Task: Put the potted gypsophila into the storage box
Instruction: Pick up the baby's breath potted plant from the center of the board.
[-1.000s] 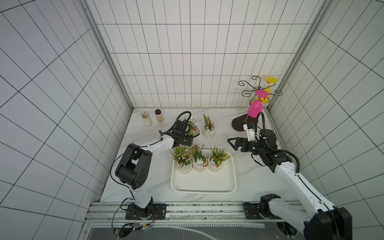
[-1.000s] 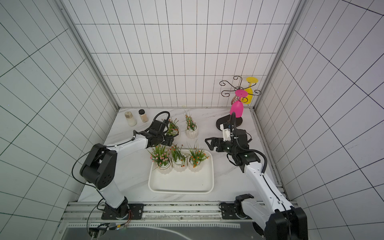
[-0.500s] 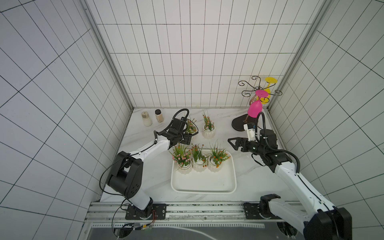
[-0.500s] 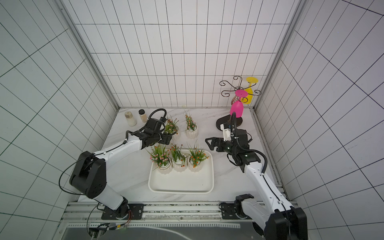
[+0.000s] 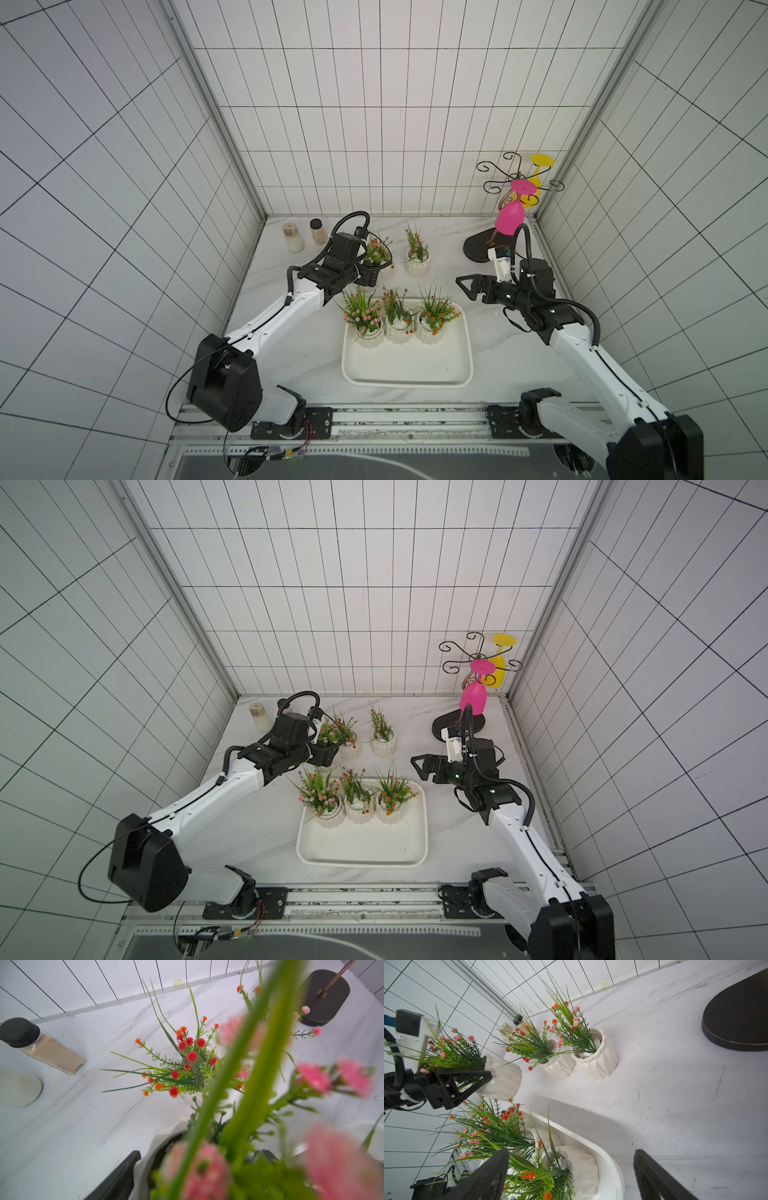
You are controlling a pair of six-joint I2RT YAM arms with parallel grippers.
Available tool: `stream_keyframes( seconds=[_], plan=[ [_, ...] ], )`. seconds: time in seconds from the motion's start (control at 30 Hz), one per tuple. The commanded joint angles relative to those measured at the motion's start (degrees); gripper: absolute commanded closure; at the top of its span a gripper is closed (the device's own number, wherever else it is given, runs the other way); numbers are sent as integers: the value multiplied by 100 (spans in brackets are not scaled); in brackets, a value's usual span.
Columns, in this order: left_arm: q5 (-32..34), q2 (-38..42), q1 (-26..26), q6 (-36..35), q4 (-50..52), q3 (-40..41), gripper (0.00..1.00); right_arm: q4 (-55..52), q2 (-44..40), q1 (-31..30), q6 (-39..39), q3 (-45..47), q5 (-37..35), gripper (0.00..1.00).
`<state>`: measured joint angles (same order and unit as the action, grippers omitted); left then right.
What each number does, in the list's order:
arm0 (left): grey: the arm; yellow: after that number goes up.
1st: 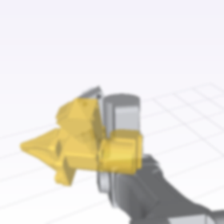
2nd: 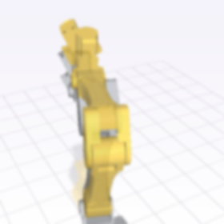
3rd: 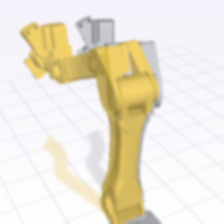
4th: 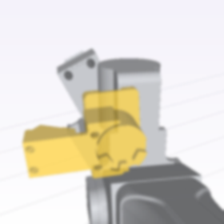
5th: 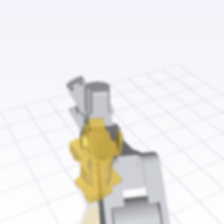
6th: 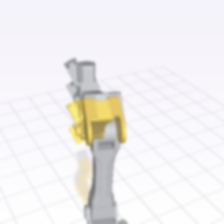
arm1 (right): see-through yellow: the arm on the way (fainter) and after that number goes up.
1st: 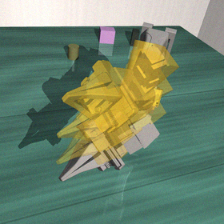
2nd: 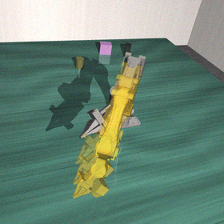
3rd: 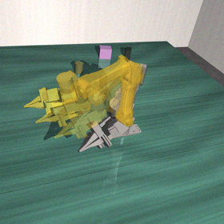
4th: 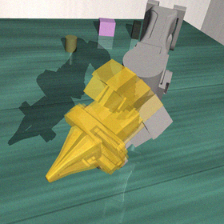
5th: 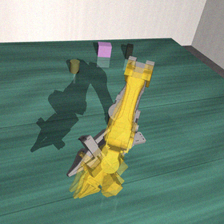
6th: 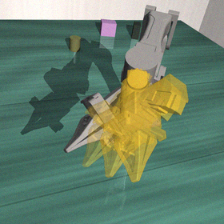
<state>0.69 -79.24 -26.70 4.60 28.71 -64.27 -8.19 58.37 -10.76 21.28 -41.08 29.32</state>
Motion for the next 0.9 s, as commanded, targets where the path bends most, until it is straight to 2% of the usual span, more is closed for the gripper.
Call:
stream_keyframes(
  seconds=[0.0,0.23,0.57,0.87],
  plan=[
    [-180,366,-27,-151,4,-283,41,-69,-107,57,-53,-172,78,5],
    [-513,839,-27,-223,551,-630,42,-100,-142,57,-36,-172,194,6],
    [-1038,1279,-54,-480,1510,-1196,51,-280,-255,57,-124,-286,285,6],
    [-1089,1452,-659,-879,2304,-1445,55,-356,-260,57,-180,-343,543,5]
  ],
)
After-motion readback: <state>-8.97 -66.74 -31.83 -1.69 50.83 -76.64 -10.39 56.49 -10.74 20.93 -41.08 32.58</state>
